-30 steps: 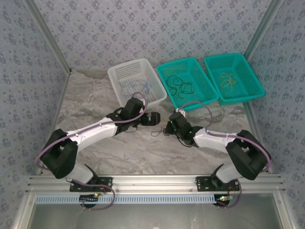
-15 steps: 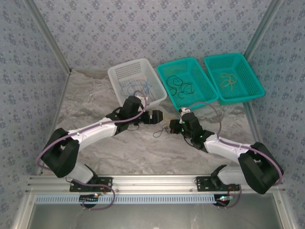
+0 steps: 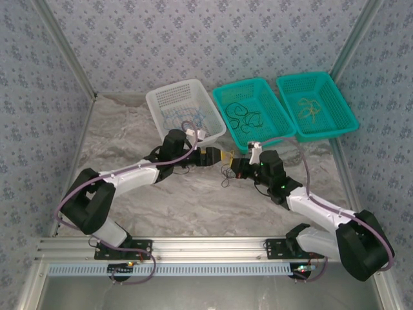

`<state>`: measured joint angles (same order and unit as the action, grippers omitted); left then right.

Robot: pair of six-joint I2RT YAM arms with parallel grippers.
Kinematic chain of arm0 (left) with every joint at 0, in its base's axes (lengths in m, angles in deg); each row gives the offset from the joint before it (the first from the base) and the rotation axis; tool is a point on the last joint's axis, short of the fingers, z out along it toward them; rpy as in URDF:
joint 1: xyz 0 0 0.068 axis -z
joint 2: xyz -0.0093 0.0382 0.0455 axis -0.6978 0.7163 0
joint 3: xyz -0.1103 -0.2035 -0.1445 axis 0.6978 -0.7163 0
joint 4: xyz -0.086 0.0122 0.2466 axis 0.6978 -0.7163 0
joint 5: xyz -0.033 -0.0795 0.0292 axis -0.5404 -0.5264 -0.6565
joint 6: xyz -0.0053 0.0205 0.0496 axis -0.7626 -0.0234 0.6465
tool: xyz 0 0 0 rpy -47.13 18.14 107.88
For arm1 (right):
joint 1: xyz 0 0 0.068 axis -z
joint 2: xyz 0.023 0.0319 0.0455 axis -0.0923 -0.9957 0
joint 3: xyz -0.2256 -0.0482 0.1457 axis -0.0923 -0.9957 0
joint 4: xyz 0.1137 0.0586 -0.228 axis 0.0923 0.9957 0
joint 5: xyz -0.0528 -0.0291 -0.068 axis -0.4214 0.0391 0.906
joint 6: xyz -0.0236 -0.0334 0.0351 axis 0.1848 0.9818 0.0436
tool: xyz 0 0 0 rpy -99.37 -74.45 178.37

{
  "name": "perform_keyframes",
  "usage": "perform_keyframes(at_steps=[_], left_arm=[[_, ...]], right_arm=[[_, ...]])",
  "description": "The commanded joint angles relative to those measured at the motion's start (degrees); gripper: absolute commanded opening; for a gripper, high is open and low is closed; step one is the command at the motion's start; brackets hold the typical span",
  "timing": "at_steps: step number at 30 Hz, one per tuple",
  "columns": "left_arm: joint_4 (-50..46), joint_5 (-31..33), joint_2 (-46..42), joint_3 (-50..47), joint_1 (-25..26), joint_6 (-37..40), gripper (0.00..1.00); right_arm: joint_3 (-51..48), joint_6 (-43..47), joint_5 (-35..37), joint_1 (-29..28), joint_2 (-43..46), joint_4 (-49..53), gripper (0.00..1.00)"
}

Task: Untangle the cables

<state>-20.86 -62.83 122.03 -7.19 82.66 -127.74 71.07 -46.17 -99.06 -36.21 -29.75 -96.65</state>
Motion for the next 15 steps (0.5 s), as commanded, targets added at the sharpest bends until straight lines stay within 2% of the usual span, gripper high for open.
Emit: perform_keyframes(at_steps=[1,4,11,15], left_arm=[[12.4,-6.7,0.1,-2.2,-0.5,-2.7,0.79],[14.3,-8.0,-0.6,-2.9,-0.5,-2.2,0.74],[14.0,-9.0,-1.0,-3.1,-0.8,-1.0,0.7],[16.3,-9.6,-0.3,-2.8,-0.9,-1.9,0.59]], right_arm=[[0.2,-1.0,-4.6,1.1,1.9,-0.9,0.0],[0.2,-1.7,-6.0,1.8,3.1,-1.2,0.0],[0.8,-3.2,-9.9,3.4,4.4,-3.3,0.0],[1.8,-3.3,-12.9,3.5,4.2,-4.1,0.0]])
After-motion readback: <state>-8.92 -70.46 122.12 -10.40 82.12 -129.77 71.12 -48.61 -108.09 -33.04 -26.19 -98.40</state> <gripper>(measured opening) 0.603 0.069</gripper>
